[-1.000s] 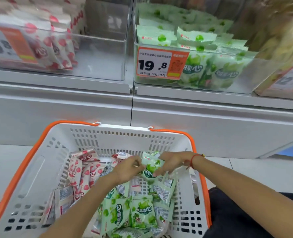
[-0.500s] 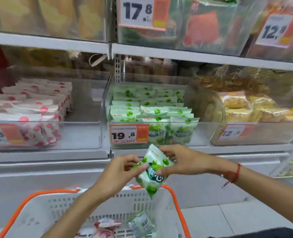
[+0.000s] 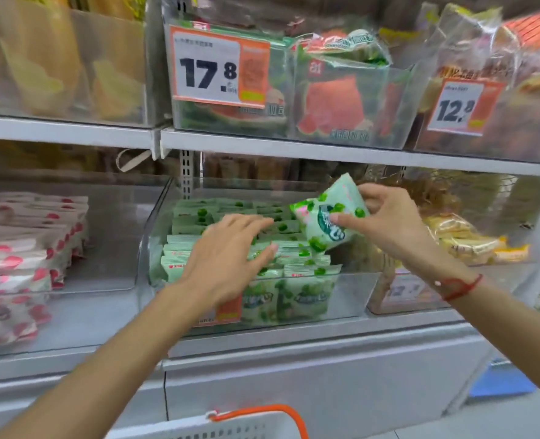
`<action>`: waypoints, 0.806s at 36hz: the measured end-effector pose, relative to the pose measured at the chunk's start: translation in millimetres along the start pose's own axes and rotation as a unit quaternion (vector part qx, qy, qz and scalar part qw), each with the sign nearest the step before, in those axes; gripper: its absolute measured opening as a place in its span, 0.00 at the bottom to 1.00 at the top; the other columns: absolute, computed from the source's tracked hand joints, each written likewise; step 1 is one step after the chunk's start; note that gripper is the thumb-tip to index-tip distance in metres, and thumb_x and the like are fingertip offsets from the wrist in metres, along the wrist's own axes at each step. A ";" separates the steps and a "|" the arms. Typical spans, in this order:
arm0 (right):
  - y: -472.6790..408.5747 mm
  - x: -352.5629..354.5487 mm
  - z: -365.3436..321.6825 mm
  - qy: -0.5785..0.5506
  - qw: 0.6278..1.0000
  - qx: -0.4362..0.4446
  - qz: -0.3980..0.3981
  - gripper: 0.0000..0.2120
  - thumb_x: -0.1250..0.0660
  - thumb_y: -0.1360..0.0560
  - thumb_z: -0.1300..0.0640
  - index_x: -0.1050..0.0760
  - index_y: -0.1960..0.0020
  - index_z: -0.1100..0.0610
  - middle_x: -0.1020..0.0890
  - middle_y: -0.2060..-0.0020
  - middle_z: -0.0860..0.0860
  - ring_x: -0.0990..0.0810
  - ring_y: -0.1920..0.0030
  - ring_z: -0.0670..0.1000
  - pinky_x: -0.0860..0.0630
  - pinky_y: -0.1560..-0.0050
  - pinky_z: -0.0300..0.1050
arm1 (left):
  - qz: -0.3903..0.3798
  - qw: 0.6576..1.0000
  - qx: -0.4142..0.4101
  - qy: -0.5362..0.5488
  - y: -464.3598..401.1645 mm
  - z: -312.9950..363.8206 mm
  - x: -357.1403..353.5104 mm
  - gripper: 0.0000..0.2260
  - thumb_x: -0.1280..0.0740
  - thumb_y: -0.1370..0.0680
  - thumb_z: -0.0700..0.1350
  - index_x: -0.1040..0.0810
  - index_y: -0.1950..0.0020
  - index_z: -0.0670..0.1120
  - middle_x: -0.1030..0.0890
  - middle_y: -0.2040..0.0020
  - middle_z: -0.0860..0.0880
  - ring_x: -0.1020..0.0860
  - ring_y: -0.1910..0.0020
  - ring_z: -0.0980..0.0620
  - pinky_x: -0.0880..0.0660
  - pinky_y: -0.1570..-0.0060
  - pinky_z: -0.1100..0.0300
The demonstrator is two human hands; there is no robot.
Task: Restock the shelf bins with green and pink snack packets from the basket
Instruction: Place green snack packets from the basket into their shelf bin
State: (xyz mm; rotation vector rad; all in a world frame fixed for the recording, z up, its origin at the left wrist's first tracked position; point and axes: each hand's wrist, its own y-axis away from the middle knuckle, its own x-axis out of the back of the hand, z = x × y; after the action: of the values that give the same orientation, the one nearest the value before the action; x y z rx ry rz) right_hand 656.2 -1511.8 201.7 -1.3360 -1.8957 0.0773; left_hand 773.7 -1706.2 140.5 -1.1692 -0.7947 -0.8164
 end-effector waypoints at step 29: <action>-144.8 -111.2 77.3 0.478 0.857 0.074 -0.179 0.15 0.34 0.25 0.57 0.22 0.39 0.50 0.25 0.37 0.54 0.28 0.36 0.58 0.31 0.37 0.51 | -0.175 0.983 0.041 0.030 -14.2 -15.6 -21.6 0.25 0.59 0.21 0.64 0.43 0.25 0.64 0.43 0.24 0.61 0.43 0.27 0.56 0.49 0.28 0.55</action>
State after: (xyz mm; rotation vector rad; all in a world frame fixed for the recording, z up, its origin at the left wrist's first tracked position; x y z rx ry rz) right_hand 510.3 -1637.2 153.9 -0.6638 -1.1896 -0.5312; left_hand 752.5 -1721.3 125.1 -0.9398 -0.9912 -1.0930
